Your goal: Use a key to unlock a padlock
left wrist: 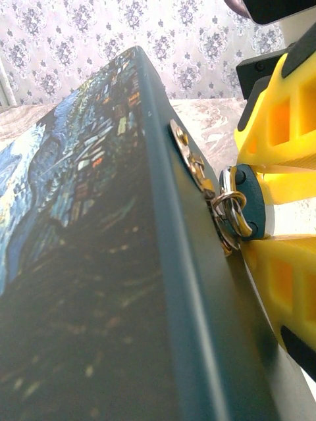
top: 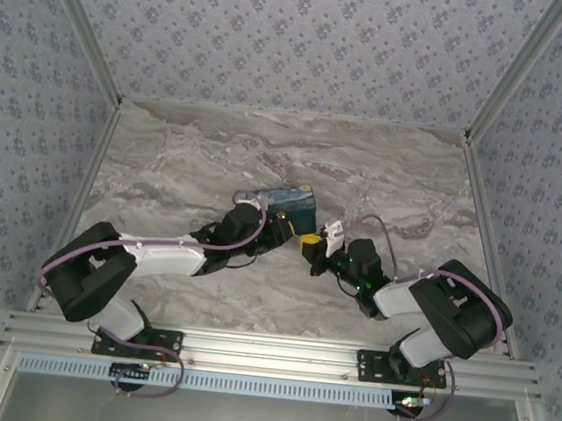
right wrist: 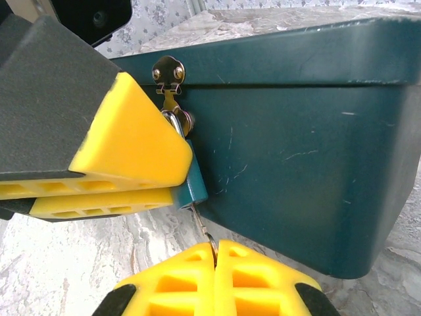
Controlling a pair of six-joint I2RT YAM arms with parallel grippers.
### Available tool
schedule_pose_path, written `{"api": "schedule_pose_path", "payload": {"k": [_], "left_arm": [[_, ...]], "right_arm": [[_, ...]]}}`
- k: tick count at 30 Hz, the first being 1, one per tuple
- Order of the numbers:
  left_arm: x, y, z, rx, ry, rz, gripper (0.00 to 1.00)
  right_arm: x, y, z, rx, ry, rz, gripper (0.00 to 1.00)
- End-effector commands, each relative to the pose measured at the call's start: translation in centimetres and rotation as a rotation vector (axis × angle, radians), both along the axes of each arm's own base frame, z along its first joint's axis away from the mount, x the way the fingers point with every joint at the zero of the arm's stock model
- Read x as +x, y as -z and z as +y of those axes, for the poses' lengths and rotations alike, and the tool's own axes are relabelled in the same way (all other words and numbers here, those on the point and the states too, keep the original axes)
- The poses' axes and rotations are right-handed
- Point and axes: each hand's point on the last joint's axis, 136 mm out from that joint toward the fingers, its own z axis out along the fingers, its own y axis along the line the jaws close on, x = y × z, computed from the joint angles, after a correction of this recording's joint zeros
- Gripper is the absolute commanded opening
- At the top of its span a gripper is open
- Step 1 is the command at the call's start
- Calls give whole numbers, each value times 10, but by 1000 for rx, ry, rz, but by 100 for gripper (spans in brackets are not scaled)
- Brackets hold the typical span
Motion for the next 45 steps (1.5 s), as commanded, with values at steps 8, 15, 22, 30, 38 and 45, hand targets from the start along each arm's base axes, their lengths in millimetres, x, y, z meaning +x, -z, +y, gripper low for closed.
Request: {"api": "schedule_pose_path", "payload": {"k": [8,15,22,30,38,45], "left_arm": [[-3,-45,-11,-116,41,-70,25],[-5,-43,-11,-114,50,-64,25],[-6,-44,-13,-113,64,-69,25],[-7,-45,-15,-118,71,-70,25],[-7,-44,-15,-115,78,-68,25],[-8,-45,-16,-116,86,-67,25]], "right_arm": [[5,-18,18,55,-40,-48,0],[6,-22,21,64,-48,-54,0],[9,-26,23,95,-48,-51,0],[11,-35,30,111,-68,-58,0],[15,-42,36,134,-85,-65,0],[22,-52,41,158,-103,-77,0]]}}
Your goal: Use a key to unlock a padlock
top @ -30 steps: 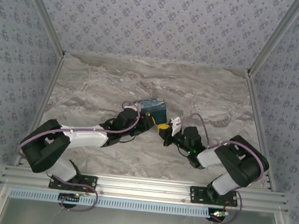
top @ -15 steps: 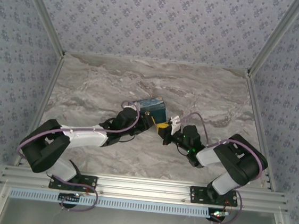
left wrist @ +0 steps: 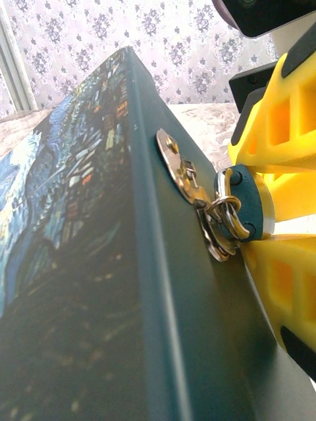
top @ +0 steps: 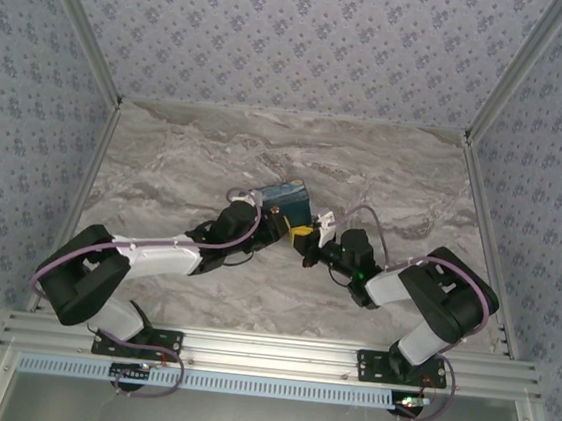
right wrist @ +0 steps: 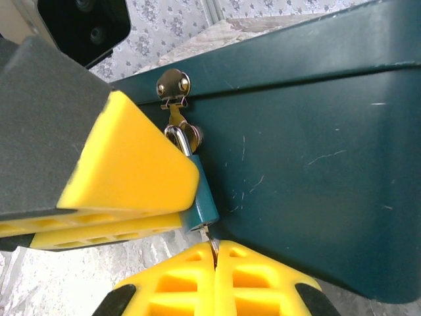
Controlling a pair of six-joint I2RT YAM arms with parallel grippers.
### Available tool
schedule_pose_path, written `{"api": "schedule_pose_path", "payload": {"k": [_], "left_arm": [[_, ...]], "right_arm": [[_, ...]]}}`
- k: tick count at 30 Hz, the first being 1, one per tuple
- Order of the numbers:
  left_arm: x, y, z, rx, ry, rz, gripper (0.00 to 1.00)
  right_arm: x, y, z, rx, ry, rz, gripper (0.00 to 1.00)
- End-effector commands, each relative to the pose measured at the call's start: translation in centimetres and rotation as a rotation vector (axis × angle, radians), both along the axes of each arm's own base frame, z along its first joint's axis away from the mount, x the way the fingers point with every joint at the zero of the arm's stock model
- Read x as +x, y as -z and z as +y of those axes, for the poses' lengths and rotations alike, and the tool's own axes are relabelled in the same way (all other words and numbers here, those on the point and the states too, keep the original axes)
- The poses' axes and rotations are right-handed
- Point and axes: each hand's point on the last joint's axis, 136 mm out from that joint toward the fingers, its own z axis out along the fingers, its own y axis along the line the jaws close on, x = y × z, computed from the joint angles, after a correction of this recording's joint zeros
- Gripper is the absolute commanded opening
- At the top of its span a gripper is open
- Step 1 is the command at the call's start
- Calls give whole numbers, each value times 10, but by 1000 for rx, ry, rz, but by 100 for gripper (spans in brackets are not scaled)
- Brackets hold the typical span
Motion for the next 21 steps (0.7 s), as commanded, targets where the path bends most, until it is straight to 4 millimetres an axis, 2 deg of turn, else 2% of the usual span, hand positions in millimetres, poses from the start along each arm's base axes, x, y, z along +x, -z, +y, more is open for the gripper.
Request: {"api": "schedule_pose_path", "payload": {"k": [1,7,14,21], "left_arm": [[-16,-38,-26,-102,132,-54,25],[-15,-34,-26,-89,130,-51,25],[-13,-25,-29,-73,132,-38,25],[-9,-5,-30,-43,126,-20,25]], "right_arm": [[8,-43,18,104,-53,-102,0],[9,-44,19,102,-57,-93,0],[4,-23,11,75,-23,-38,0],[-7,0,6,51,10,20,0]]}}
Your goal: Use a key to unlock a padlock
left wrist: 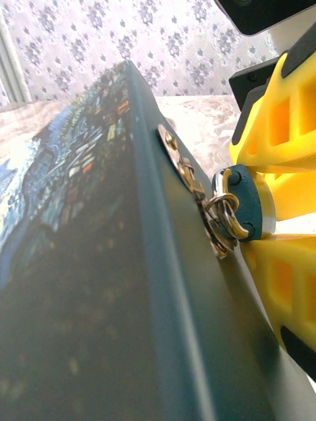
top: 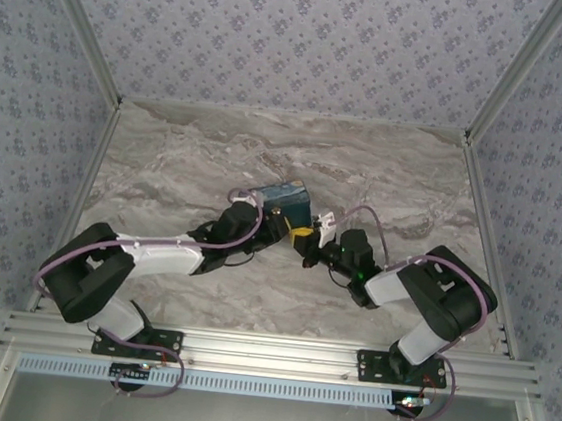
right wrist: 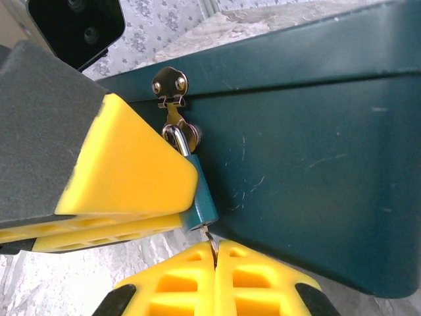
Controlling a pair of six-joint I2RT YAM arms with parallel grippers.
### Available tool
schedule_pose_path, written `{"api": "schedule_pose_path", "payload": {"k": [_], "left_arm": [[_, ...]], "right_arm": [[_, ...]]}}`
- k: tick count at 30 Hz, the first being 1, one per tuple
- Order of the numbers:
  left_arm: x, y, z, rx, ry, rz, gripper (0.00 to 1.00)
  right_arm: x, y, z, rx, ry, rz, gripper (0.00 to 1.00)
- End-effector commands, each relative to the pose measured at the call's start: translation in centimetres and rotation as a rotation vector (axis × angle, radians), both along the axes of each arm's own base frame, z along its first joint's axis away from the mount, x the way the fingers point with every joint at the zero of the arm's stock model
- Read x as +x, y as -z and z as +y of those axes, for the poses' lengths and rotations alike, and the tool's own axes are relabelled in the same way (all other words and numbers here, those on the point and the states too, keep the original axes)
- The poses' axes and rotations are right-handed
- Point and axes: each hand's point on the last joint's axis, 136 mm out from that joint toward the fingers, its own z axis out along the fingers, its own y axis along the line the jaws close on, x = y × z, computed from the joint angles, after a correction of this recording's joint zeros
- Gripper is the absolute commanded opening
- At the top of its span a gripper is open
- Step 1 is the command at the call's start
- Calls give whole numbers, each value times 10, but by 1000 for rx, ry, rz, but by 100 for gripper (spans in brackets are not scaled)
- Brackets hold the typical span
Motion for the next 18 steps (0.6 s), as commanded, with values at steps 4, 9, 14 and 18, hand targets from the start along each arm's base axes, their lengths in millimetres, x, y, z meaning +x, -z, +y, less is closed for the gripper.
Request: {"api": "schedule_pose_path", "payload": {"k": [4,9,14,18], "left_arm": [[-7,-10,-31,-67,113,-23,25],[-7,0,-31,-53,111,-12,33],[-5,5,-25,-25,98,-11,45],[-5,2,-17,-23,77,-20,54]], "right_arm": [[-6,-4,9,57,7,-7,0],[-6,2,8,61,32,22,0],[-7,11,9,34,55,49,0],[-11,23,8,10,68,68,0]]}}
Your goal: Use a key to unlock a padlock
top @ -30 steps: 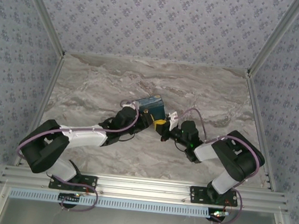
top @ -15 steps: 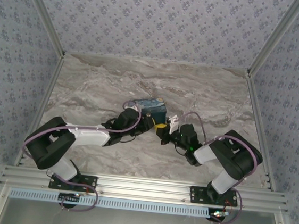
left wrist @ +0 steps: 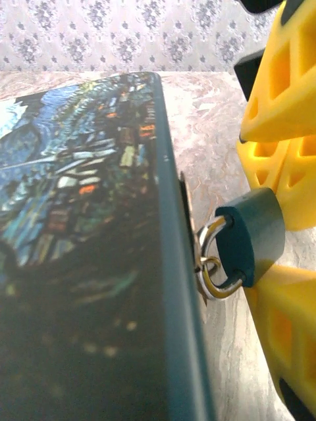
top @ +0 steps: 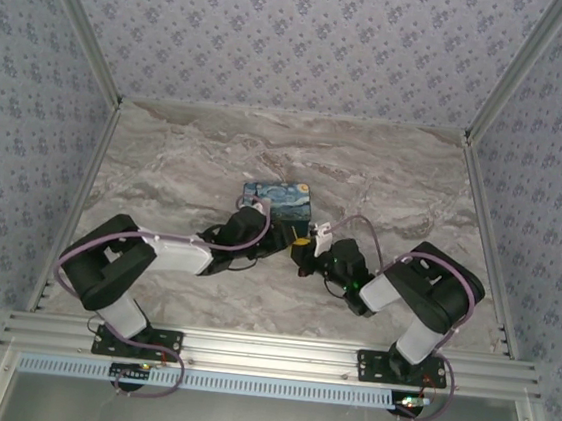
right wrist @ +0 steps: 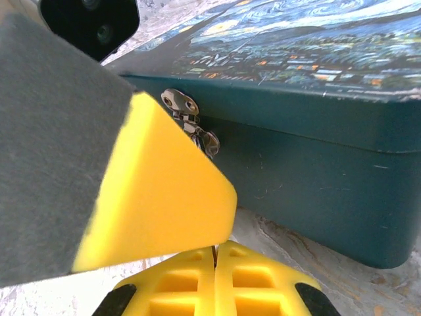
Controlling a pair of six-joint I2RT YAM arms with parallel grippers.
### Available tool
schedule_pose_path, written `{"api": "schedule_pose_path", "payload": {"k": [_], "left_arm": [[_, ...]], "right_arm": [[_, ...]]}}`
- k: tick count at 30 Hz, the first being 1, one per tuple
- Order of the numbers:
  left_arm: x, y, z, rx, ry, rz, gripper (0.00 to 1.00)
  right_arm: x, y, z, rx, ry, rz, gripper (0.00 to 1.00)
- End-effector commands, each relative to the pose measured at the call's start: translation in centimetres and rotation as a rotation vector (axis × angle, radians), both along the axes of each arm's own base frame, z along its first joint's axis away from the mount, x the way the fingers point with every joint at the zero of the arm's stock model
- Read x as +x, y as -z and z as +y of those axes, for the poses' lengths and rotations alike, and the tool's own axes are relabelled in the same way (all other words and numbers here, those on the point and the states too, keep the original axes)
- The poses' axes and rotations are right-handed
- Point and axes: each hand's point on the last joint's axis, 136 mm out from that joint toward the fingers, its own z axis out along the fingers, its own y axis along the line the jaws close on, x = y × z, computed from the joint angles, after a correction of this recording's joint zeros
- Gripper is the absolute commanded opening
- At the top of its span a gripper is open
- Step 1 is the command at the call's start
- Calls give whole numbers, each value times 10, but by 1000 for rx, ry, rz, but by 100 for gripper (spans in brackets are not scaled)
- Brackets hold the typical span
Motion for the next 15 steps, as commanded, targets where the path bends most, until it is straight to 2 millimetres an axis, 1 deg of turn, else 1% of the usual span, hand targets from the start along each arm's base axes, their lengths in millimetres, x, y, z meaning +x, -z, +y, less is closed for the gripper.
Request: {"api": "schedule_pose_path", "payload": {"k": [1,3,5,10,12,15], "left_arm": [[1,-30,-5,-54,17,-68,57],[1,-36,1,-41,10,-84,61],[0,-47,5,-37,10,-111,64],[-1,-87,22,-24,-10,-230,74],[0,-103,32,-12,-32,-278,80],[0,-120,45,14,-50,-328,86]], "right_arm": [[-1,0,4,21,11,-6,0],[-2,3,6,23,8,5,0],[-3,5,8,22,6,12,0],[-3,8,10,22,12,20,0],[-3,8,12,23,10,21,0],[-3,9,14,26,8,25,0]]}}
